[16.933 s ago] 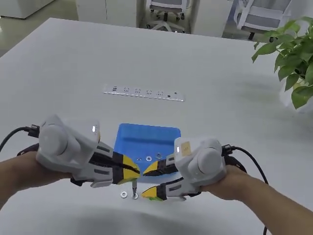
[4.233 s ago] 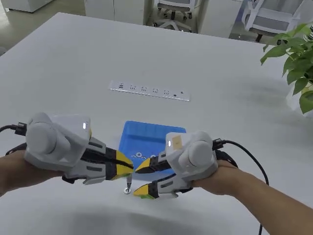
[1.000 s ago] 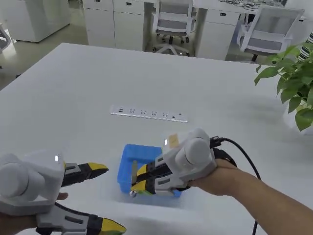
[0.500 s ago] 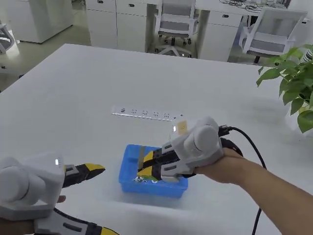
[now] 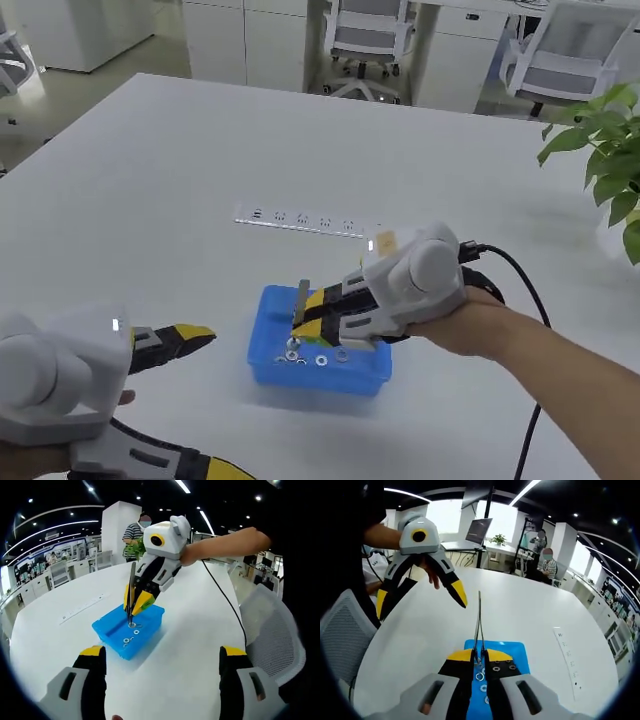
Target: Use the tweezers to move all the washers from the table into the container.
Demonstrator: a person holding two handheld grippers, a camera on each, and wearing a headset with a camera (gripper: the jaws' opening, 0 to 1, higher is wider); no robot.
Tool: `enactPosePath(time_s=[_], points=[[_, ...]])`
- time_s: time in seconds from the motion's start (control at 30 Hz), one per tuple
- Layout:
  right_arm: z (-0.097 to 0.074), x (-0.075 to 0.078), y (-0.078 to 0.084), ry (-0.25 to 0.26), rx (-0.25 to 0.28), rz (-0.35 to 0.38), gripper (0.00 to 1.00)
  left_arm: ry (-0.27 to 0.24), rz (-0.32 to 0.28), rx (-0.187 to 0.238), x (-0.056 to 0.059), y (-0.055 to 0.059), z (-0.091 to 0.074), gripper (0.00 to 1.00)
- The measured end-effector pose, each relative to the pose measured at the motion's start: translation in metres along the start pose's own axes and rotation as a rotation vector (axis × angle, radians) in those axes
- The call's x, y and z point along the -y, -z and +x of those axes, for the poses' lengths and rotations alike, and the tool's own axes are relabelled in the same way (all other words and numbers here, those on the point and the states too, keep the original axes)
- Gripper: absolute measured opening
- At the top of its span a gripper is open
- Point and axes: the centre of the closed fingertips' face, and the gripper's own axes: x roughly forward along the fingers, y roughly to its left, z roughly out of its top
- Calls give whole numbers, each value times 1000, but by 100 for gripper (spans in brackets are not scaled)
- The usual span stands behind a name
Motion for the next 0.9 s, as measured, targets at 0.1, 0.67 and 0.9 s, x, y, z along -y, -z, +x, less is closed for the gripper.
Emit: enactPosePath(time_s=[0.1,0.67,0.9], points=[[2,3,7,1,-4,5,9,-3,3,-6,-1,0,1,99],[12,18,33,17,-14,22,9,-10,7,1,-4,-2,10,99],[17,21,40,16,-16,32,9,-13,4,-3,-6,-2,12,99]])
